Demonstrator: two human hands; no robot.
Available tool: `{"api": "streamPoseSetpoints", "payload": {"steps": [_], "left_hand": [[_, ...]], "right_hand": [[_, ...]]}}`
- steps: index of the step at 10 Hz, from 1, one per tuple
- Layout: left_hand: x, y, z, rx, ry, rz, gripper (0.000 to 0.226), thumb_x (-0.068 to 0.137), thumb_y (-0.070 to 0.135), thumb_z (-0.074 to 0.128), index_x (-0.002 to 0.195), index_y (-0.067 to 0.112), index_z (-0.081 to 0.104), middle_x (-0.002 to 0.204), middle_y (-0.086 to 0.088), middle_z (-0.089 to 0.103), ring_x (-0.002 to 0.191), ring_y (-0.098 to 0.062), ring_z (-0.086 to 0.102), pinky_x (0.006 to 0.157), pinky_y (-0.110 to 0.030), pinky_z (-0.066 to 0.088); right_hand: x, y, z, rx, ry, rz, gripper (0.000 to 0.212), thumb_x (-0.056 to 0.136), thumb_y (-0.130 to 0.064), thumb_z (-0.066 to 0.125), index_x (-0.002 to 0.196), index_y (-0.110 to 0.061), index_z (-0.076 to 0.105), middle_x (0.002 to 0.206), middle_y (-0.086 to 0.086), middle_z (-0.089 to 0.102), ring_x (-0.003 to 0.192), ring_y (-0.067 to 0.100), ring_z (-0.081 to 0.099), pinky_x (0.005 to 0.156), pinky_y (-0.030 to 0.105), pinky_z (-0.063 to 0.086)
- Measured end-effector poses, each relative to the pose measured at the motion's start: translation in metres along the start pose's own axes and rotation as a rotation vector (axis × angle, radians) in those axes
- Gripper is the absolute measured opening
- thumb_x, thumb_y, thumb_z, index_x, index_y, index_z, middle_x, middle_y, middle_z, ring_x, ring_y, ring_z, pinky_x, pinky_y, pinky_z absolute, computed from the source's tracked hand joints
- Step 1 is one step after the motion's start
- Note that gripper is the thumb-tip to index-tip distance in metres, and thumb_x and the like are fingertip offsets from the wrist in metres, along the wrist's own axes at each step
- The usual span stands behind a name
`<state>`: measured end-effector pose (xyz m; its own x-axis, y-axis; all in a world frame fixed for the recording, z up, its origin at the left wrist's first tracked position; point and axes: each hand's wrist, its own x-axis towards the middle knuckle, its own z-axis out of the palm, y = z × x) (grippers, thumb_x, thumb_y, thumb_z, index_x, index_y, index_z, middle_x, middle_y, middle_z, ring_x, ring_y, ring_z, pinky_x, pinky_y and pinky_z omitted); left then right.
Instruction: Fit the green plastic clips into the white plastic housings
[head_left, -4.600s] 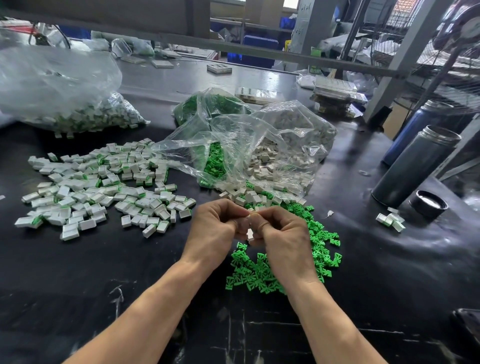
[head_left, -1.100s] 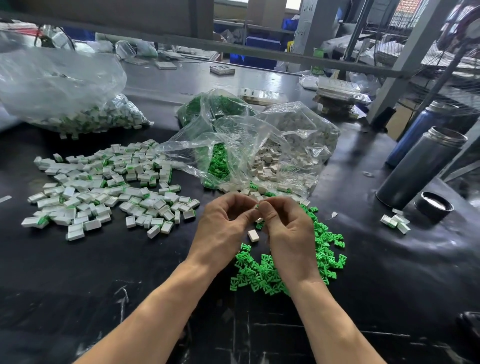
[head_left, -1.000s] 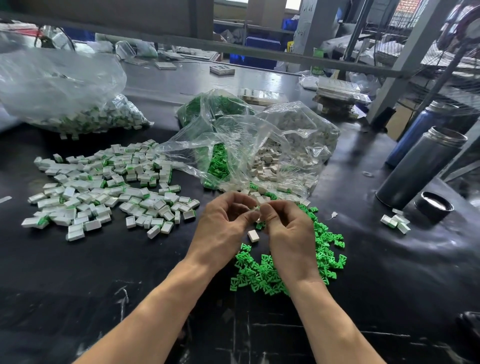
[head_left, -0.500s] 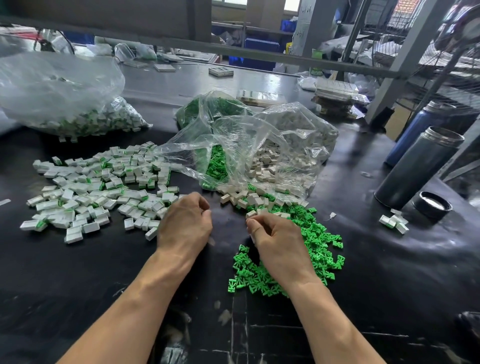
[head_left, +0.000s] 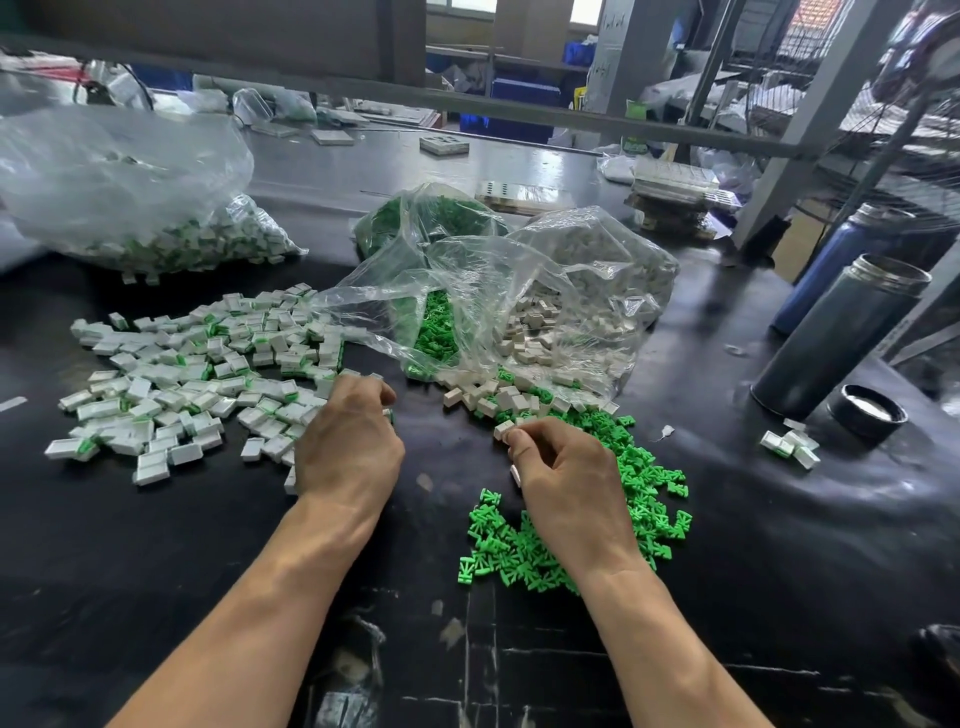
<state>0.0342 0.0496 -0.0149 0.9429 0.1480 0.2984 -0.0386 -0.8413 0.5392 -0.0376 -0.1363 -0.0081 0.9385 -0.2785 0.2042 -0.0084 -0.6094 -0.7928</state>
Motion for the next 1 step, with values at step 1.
{"api": "streamPoseSetpoints", "payload": {"steps": [1], "left_hand": [[-0.0023, 0.002, 0.0001, -0.015, -0.003, 0.022, 0.012, 0.097, 0.016, 0.061, 0.104, 0.019, 0.069, 0.112, -0.004, 0.066, 0.095, -0.029, 0.066, 0.077, -0.036, 0.05]], "right_hand": [[-0.0011, -0.0027, 0.0001, 0.022, -0.006, -0.02, 0.02, 0.102, -0.038, 0.062, 0.101, -0.024, 0.075, 0.085, -0.003, 0.071, 0.081, 0.018, 0.064, 0.073, 0.034, 0.051]]}}
